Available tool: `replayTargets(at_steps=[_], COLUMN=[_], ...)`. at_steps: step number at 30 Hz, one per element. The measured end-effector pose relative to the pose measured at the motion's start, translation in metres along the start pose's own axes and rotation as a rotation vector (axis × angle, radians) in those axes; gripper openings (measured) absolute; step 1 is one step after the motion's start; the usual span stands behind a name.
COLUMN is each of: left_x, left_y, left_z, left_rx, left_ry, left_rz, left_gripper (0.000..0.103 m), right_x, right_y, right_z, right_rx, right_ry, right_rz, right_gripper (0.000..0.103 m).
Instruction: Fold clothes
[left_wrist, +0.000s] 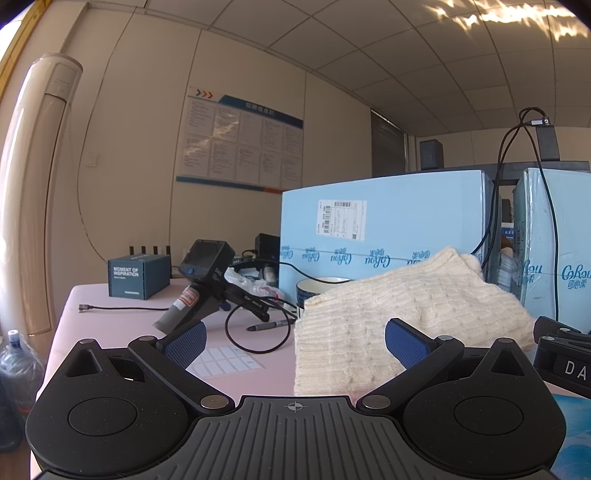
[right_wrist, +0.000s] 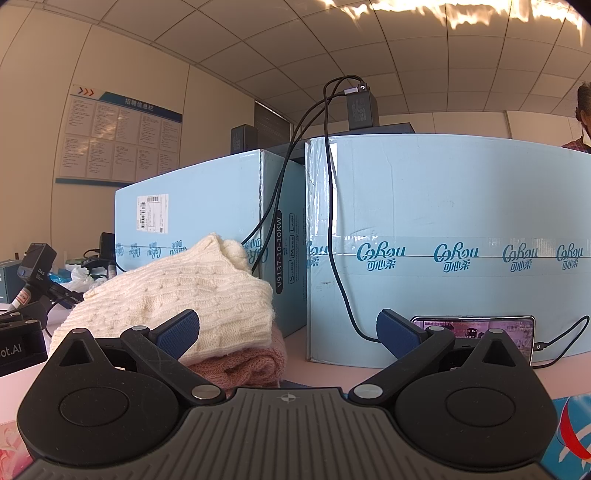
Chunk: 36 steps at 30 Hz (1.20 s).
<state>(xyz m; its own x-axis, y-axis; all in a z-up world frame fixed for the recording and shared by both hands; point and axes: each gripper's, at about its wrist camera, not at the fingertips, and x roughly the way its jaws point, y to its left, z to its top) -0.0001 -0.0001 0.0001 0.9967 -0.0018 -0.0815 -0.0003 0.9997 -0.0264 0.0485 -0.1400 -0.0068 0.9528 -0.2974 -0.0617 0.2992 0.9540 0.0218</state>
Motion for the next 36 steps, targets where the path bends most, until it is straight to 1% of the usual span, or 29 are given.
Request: replayTargets(at_steps=[36], left_x=[0.0012], left_y=[-0.0014], left_z=[-0.0005], left_rx=[0.001], left_ry=[0.000], left_rz=[0.003], left_gripper=[0.103], right_x=[0.0002], right_y=[0.0004], right_z=[-0.0001], right_rx=[0.000], right_ry=[0.003], right_rz=[0.000], right_gripper=[0.103])
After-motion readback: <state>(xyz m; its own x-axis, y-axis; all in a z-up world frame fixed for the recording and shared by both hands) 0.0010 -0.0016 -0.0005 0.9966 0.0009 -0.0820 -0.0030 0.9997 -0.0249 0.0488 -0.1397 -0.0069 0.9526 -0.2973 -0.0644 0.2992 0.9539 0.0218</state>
